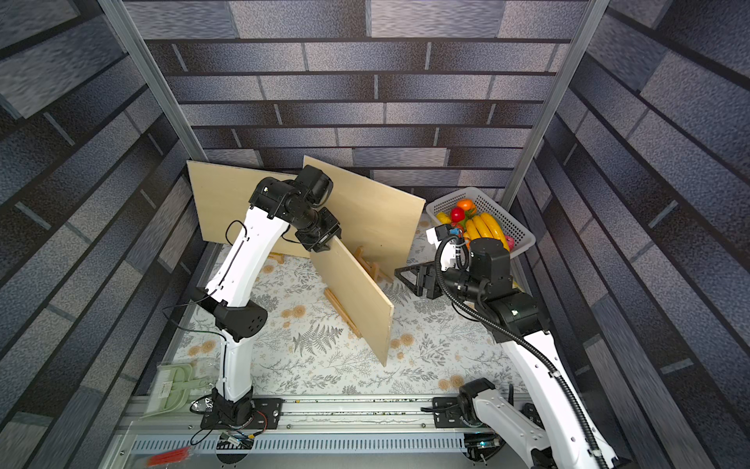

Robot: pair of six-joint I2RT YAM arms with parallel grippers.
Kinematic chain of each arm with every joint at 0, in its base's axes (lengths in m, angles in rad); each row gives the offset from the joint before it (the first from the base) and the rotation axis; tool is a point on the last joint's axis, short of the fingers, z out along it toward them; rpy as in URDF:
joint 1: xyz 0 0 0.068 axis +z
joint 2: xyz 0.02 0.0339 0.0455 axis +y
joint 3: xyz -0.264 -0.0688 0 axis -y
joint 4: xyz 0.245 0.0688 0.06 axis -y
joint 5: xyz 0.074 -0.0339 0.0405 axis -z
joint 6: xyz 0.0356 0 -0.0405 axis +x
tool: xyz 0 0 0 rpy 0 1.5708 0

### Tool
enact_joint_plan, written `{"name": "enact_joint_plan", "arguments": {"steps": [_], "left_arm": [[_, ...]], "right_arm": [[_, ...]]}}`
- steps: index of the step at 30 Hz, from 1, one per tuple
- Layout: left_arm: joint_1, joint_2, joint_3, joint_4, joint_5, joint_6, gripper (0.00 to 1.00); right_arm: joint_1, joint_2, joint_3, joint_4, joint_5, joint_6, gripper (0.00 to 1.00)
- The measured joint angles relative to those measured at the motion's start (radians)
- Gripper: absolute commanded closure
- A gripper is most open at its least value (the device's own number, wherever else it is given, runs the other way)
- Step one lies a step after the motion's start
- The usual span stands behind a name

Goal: Assemble the easel
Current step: Place the drawing board on the easel.

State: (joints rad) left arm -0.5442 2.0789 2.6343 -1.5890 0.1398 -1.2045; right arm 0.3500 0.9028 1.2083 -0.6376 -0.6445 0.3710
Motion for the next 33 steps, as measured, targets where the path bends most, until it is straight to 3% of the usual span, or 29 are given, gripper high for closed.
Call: {"name": "enact_joint_plan", "arguments": {"steps": [2,10,19,25,33], "left_arm": [[0.001,0.000,0.000,0.000,0.000,0.001,0.57],[0.001,0.000,0.000,0.000,0.000,0.003,0.57],[0.001,0.002,0.002,0.000,0.000,0.003,0.57],[0.001,0.002,0.002,0.000,0.000,0.002,0.56],[0.000,0.013,0.011,0.005,0.006,-0.002,0.54]], "right_arm": [[0.000,0.004,0.040,-0.010,-0.046,0.010,0.00],[0.025,0.050,0.104,-0.095,-0.175,-0.006,0.00],[0.124,0.010,0.092,-0.203,-0.113,-0.114,0.00],[0.156,0.060,0.101,-0.277,-0.069,-0.209,0.00],[0.216,0.130,0.114,-0.306,0.014,-0.285,0.14]]}}
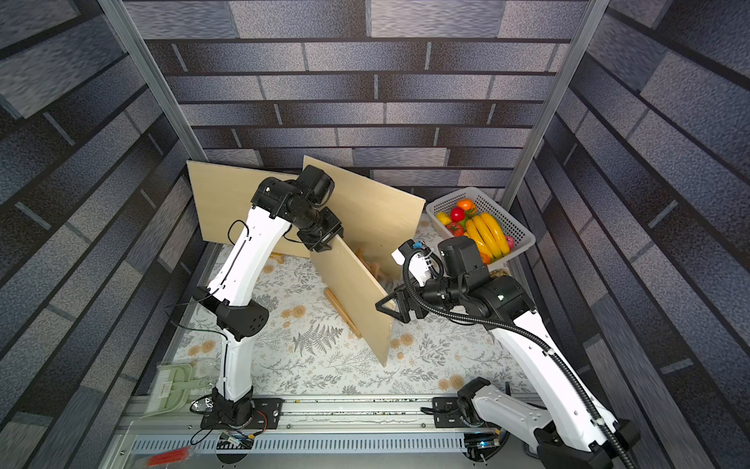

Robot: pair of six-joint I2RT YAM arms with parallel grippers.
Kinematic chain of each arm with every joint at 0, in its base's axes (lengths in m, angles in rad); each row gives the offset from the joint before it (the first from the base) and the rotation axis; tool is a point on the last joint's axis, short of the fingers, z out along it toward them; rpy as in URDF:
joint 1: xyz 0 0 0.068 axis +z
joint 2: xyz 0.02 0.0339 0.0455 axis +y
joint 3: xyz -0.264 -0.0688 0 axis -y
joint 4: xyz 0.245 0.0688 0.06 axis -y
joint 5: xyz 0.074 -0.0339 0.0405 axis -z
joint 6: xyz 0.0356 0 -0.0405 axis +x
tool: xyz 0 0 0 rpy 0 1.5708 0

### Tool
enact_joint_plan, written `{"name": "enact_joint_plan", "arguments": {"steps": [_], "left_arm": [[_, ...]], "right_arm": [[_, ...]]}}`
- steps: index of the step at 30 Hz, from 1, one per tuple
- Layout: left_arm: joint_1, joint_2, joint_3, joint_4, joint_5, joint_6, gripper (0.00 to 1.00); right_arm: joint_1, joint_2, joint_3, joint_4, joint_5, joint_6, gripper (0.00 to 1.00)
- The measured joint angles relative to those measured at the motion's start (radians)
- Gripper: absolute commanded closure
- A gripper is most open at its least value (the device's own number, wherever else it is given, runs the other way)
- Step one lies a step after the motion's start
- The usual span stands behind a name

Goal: Assemble the easel
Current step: Place the drawing board on the easel.

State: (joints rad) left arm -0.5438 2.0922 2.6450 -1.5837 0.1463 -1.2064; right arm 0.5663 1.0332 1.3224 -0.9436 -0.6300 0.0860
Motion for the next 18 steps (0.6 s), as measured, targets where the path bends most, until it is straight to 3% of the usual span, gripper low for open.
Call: {"name": "enact_joint_plan", "arguments": {"steps": [5,9,14,16,18], "left_arm": [[0.000,0.004,0.003,0.002,0.003,-0.003,0.51],[-0.001,0.024,0.003,0.034,0.021,-0.010,0.43],[-0.003,0.039,0.002,0.056,0.037,-0.015,0.38],[-0.005,0.044,0.001,0.059,0.035,-0.015,0.24],[0.000,0.057,-0.002,0.059,0.038,-0.014,0.22]], "right_arm": [[0.010,-0.001,0.015,0.007,0.019,-0.019,0.18],[0.010,-0.006,0.016,0.015,0.016,-0.021,0.22],[0.010,-0.009,0.016,0.032,-0.002,-0.023,0.37],[0.010,-0.009,0.016,0.034,-0.007,-0.020,0.37],[0.009,-0.009,0.015,0.034,0.000,-0.021,0.38]]}}
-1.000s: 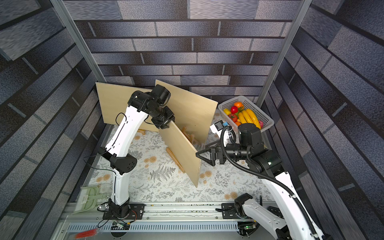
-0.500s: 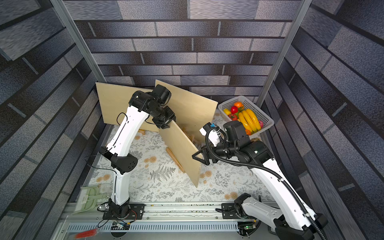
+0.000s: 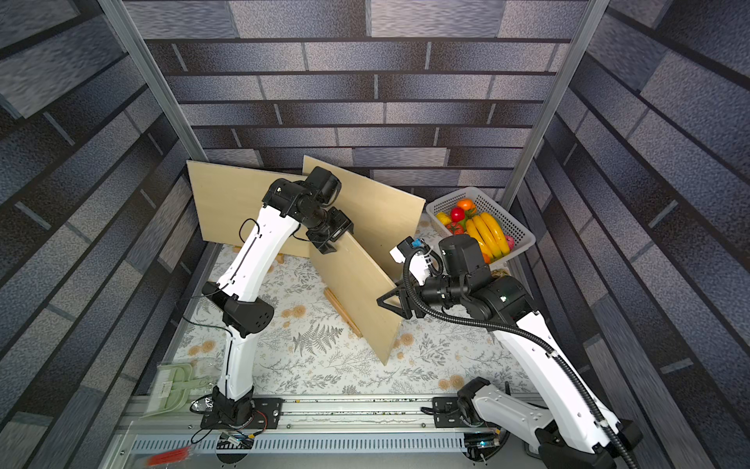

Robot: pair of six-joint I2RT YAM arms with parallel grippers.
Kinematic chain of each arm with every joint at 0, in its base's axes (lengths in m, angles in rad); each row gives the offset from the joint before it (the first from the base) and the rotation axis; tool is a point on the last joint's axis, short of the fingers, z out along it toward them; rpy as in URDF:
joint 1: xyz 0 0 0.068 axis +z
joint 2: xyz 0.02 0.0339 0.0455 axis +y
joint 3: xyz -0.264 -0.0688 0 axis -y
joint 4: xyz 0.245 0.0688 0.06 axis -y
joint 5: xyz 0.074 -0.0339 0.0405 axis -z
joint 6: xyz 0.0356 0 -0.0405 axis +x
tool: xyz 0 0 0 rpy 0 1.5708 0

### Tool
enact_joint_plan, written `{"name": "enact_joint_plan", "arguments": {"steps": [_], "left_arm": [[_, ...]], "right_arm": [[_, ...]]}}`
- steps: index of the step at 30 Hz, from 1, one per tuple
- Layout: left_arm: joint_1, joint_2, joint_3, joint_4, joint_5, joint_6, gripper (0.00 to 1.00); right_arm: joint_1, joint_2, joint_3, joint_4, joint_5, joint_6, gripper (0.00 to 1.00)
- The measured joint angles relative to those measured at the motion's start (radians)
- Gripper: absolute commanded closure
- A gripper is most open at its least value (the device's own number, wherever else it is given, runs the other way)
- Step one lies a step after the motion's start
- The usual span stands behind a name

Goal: Assemble the easel
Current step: Place the drawing board on the easel.

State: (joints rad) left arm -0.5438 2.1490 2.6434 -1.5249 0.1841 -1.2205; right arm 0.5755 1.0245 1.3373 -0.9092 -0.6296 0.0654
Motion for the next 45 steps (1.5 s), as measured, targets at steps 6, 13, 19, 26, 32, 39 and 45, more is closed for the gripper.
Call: {"name": "enact_joint_plan", "arguments": {"steps": [6,13,19,26,32,39,45], "left_arm": [[0.005,0.010,-0.007,0.011,-0.002,0.011,0.00],[0.015,0.011,-0.012,0.011,-0.010,0.013,0.00],[0.015,0.010,-0.012,0.011,-0.018,0.022,0.00],[0.008,-0.018,-0.017,0.031,-0.037,0.054,0.00],[0.009,-0.074,-0.018,0.067,-0.032,0.097,0.00],[0.016,-0.088,-0.018,0.128,0.004,0.130,0.00],[0.038,-0.108,-0.018,0.153,0.034,0.163,0.00]], "right_arm": [[0.000,0.000,-0.029,0.016,0.000,0.000,0.45],[0.001,0.008,-0.055,0.039,0.005,0.000,0.46],[0.001,0.008,-0.077,0.053,0.013,-0.001,0.44],[0.000,-0.003,-0.098,0.086,0.047,-0.016,0.36],[0.000,-0.003,-0.103,0.098,0.091,-0.031,0.34],[0.000,-0.005,-0.104,0.106,0.136,-0.047,0.27],[-0.029,-0.009,-0.119,0.127,0.162,-0.068,0.21]]}}
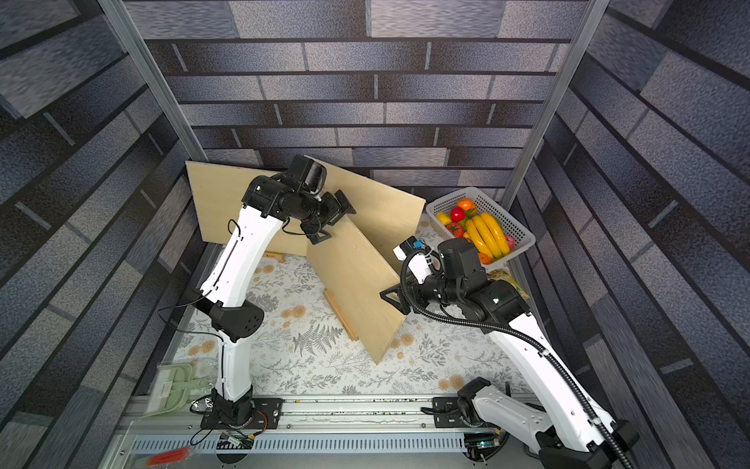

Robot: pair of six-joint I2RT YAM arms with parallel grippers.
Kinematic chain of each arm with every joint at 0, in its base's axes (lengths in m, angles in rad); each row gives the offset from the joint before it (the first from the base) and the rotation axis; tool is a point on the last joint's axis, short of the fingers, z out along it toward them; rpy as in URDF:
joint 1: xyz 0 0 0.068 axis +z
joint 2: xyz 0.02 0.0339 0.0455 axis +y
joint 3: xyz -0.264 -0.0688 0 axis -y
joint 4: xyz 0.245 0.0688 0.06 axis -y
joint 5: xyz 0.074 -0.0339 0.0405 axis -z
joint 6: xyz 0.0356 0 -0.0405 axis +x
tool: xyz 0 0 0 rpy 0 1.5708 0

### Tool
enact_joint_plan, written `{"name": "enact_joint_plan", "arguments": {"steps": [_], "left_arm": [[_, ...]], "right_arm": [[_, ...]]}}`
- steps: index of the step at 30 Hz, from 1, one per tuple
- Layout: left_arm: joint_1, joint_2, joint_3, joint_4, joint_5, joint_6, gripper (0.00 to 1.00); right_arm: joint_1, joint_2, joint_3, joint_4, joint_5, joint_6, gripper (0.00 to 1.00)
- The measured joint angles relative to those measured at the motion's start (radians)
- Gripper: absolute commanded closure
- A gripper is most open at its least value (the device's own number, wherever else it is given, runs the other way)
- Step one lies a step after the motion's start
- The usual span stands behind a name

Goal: Assemble the easel
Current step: Place the drawing board on the easel.

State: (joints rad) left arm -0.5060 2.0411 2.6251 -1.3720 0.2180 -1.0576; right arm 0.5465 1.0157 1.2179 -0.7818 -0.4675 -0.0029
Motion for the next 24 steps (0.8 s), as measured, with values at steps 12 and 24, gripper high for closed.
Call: {"name": "enact_joint_plan", "arguments": {"steps": [12,24], "left_arm": [[0.043,-0.122,-0.056,-0.018,0.003,0.056,0.00],[0.124,-0.365,-0.592,0.227,0.076,-0.006,0.00]], "right_arm": [[-0.015,0.012,-0.019,0.062,0.011,0.002,0.24],[-0.015,0.000,-0.029,0.073,0.042,0.005,0.21]]}}
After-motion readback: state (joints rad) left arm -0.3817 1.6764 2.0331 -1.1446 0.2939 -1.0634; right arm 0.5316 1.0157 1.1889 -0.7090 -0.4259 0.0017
